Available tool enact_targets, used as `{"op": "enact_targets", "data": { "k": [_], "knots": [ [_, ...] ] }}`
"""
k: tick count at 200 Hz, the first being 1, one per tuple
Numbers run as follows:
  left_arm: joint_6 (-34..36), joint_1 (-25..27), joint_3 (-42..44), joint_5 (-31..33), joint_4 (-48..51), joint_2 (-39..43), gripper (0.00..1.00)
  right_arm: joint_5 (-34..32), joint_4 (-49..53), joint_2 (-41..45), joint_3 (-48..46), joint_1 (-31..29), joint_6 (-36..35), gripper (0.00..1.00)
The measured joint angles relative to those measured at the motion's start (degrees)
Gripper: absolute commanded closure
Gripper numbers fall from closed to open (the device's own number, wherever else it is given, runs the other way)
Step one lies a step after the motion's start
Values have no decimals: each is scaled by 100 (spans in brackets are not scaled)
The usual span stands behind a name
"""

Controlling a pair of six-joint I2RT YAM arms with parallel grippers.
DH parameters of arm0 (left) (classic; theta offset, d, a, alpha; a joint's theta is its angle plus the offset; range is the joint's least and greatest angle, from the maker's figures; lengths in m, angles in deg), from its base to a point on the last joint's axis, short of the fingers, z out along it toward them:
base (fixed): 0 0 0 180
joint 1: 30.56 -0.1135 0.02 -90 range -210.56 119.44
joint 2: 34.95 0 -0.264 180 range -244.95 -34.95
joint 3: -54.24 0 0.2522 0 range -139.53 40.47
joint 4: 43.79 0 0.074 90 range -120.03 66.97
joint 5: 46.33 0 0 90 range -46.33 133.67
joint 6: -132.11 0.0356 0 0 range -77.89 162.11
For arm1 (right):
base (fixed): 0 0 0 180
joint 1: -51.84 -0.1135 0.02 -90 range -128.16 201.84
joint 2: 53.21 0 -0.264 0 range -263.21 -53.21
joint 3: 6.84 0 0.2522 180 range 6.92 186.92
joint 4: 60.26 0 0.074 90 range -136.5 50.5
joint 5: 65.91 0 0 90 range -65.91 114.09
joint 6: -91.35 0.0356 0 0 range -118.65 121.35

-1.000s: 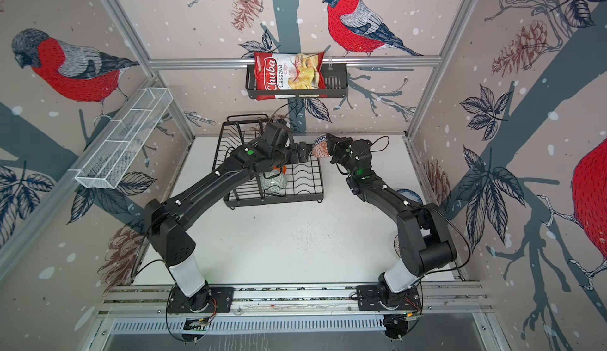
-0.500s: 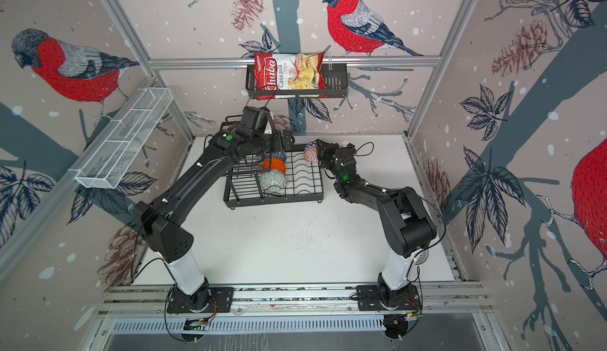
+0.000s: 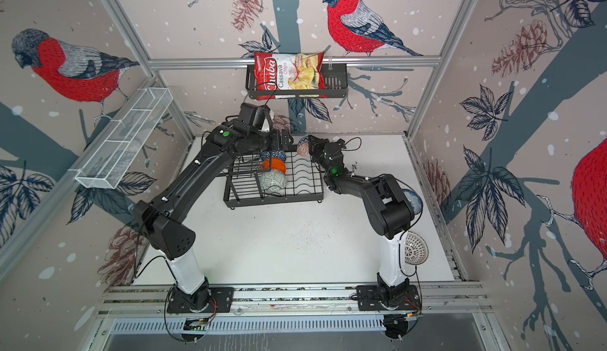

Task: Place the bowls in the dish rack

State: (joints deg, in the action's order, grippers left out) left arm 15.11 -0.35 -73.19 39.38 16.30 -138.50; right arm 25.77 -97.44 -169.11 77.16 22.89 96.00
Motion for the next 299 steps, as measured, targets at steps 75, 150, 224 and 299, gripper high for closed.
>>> {"op": "enact_targets", "data": {
  "k": [75,150,224,299],
  "knots": [
    [39,-63,-37,-160,74,-85,3,-118,42,-787,599,-177,184,100],
    [46,-186,289,-201,79,131,3,-308,42,-1335,1025,-249,428,100],
    [146,-240,546,-190,22,293,3,-407,-22,-1716,1401,-330,452,100],
    [151,-275,673,-195,-90,356,3,-433,-107,-1840,1519,-361,326,100]
  ]
}}
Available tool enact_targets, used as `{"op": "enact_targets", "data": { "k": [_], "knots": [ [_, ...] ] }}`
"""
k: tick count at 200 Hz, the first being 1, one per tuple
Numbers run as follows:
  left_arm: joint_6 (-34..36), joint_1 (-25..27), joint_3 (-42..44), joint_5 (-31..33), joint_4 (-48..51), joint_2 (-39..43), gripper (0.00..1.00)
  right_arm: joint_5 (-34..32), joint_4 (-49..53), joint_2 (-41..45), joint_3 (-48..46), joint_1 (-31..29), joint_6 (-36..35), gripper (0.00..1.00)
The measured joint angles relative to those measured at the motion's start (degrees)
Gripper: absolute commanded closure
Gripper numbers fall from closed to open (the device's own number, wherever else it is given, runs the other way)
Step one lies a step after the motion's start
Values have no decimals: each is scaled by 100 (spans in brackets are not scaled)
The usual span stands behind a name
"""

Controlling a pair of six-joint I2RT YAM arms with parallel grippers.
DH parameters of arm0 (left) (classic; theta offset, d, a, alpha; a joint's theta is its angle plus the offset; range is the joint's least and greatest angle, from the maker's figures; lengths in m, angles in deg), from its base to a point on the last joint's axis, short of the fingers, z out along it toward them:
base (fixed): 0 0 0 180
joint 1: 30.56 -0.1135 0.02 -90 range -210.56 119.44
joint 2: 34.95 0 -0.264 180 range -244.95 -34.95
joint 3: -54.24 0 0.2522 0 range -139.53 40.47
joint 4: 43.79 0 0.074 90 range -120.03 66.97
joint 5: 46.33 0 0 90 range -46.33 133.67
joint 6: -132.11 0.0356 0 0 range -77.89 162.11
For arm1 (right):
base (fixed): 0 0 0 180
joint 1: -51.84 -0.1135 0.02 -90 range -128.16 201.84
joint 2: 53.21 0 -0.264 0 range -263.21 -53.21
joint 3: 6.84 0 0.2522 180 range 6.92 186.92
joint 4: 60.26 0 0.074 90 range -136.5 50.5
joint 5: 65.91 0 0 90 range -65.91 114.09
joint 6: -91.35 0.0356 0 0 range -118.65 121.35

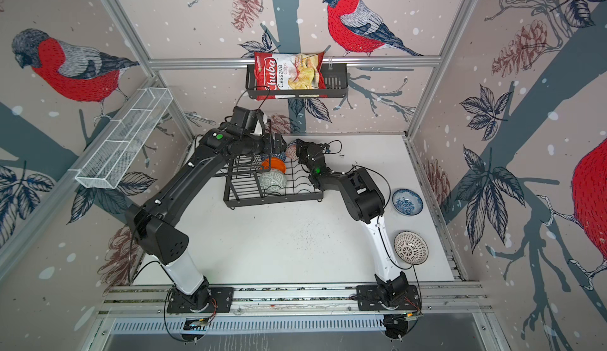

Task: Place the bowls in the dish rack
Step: 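Lower the ikat bowl into a rack slot with the right gripper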

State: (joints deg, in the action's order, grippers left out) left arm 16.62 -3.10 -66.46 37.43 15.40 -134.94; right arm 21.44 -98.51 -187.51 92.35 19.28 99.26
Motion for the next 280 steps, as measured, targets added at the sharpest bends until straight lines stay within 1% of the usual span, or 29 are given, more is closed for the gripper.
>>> {"op": "enact_targets", "data": {
  "k": [47,114,145,230,280],
  "knots": [
    [2,-35,63,-46,-50,33,3,-177,-9,0,-232,2,-70,100],
    [0,-103,83,-157,-111,33,3,-197,-68,17,-302,2,-68,100],
    [0,-105,107,-168,-133,44,3,-197,42,66,-317,0,-48,98],
    [-2,-107,142,-201,-166,59,3,-210,31,138,-437,-2,105,96],
    [-2,-109,162,-229,-175,74,3,-225,424,205,-330,-4,144,92]
  ]
}}
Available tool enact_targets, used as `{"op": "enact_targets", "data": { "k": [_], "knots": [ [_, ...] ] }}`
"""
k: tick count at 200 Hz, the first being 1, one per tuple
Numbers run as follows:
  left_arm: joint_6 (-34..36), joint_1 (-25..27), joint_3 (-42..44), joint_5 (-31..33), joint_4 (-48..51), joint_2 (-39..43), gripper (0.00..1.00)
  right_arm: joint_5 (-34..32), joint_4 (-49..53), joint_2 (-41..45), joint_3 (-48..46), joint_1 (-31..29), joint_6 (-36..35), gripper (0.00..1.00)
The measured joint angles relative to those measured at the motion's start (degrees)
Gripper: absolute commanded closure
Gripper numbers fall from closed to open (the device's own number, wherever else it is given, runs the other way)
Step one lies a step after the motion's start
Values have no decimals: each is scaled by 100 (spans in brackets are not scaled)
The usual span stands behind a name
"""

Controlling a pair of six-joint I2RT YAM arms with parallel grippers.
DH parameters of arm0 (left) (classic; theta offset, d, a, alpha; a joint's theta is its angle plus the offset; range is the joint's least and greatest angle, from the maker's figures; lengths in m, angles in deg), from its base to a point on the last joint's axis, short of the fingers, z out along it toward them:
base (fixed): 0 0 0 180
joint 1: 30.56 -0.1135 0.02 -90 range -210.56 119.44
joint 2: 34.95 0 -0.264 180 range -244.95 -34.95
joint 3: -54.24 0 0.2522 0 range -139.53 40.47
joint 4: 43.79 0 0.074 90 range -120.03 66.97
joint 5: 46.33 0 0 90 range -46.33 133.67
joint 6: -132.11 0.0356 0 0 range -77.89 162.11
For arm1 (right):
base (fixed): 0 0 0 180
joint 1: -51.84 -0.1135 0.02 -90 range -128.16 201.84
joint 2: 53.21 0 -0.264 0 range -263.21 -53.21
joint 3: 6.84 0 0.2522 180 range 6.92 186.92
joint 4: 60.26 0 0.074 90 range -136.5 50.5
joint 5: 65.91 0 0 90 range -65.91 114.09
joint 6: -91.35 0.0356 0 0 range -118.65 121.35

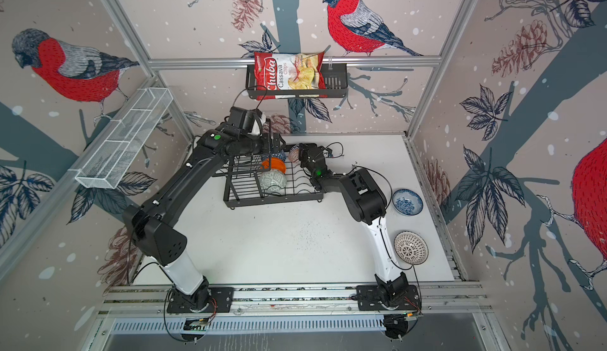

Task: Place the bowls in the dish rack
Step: 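Lower the ikat bowl into a rack slot with the right gripper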

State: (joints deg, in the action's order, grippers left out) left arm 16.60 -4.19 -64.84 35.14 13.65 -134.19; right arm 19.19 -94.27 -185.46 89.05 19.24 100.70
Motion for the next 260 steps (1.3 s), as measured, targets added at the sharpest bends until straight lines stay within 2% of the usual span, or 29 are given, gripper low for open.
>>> {"op": "enact_targets", "data": {
  "k": [260],
  "knots": [
    [-20,0,144,-26,-94,107,3,63,625,221,-28,7,87,75]
  ]
}}
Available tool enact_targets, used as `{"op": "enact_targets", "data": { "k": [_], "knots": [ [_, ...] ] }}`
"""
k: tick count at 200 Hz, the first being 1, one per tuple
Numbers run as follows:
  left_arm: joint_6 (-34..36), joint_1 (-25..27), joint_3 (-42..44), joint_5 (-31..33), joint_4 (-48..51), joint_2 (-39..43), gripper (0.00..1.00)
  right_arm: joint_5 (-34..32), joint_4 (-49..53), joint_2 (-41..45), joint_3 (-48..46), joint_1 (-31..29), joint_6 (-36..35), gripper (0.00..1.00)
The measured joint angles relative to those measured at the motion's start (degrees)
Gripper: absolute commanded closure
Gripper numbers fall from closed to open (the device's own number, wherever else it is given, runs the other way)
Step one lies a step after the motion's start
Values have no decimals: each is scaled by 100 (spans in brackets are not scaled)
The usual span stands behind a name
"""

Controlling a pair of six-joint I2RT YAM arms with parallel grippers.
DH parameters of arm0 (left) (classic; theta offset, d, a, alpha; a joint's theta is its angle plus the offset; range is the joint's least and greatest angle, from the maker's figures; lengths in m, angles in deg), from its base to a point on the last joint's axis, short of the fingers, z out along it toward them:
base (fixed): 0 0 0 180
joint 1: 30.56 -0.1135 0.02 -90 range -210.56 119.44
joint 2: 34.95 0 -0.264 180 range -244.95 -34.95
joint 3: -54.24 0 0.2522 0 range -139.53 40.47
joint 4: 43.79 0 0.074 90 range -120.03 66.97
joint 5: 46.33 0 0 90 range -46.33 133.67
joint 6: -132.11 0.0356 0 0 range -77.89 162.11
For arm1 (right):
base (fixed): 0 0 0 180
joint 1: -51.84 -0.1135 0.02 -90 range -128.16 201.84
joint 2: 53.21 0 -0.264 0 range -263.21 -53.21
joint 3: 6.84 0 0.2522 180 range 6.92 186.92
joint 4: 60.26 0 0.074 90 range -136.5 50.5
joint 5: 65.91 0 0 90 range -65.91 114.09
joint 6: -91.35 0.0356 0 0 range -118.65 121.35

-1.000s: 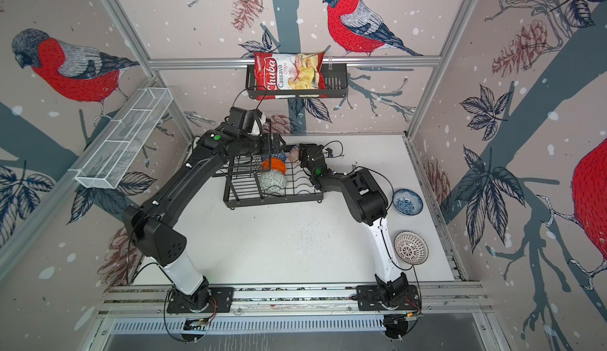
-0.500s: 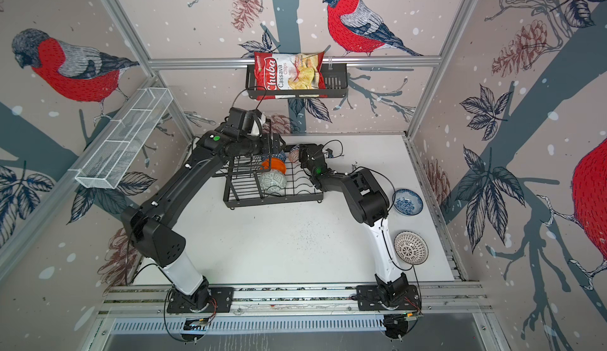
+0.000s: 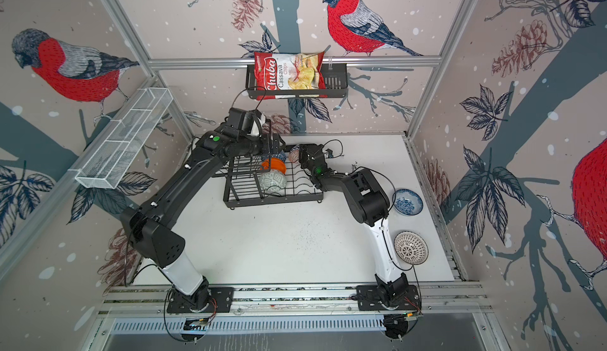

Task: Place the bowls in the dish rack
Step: 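Lower the ikat bowl into a rack slot with the right gripper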

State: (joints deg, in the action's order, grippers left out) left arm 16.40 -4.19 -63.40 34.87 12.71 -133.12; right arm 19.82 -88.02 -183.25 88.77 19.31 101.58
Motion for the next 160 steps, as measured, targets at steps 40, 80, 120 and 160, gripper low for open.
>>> {"op": "enact_targets", "data": {
  "k": [40,80,120,160],
  "knots": [
    [-2,0,-20,0,35,2,3,33,94,0,33,26,0,70],
    [-17,0,-44,4,94,2,3,76,144,0,52,35,2,67],
    [-90,0,-55,7,105,9,3,138,271,17,96,37,-111,62],
    [-116,24,-35,44,149,74,3,140,289,70,52,37,-129,60]
  ]
}}
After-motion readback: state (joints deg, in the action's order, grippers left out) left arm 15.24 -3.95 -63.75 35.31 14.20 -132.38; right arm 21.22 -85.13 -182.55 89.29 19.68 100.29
